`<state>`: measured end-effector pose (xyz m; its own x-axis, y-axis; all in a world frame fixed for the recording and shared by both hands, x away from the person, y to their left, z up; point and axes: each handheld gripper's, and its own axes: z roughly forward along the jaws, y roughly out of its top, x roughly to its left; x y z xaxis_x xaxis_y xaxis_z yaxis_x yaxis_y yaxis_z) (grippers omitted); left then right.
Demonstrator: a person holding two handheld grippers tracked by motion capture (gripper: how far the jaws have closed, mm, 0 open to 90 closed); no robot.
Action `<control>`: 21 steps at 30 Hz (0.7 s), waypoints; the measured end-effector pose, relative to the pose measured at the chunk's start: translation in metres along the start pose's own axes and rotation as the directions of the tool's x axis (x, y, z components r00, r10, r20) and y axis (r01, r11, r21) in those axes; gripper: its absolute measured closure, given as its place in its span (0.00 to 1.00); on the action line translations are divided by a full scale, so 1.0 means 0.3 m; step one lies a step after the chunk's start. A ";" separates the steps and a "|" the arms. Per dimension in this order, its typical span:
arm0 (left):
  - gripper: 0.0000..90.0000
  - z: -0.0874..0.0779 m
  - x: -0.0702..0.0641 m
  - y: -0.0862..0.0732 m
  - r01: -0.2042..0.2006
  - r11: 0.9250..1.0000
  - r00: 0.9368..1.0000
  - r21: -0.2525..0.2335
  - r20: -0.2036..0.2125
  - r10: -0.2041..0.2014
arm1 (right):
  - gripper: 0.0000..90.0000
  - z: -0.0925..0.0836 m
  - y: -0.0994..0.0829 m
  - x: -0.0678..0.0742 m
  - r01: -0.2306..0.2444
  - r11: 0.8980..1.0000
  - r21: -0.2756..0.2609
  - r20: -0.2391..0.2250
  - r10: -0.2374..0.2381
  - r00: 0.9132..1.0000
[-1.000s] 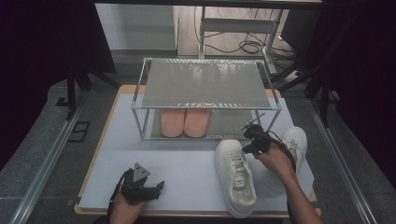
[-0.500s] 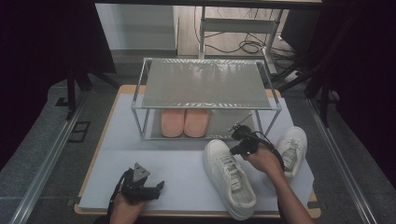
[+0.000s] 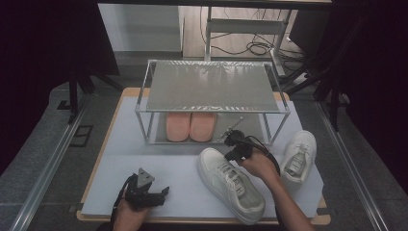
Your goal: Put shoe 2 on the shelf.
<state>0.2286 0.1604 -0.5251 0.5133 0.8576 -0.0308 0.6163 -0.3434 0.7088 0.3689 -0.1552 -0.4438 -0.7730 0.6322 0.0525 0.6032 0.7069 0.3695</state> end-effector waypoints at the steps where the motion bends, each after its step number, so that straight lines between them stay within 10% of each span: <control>1: 0.15 0.000 0.000 0.000 0.000 1.000 1.000 0.000 0.000 0.000 | 1.00 0.002 0.004 0.004 0.004 1.000 0.001 -0.002 -0.004 1.000; 21: 0.15 0.000 -0.001 -0.001 0.001 1.000 1.000 -0.003 -0.002 -0.001 | 1.00 0.042 0.060 0.068 0.044 0.999 -0.011 -0.047 -0.044 0.998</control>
<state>0.2283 0.1603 -0.5253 0.5120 0.8585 -0.0302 0.6146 -0.3414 0.7112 0.3664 -0.1257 -0.4477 -0.8074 0.5847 0.0792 0.5664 0.7303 0.3819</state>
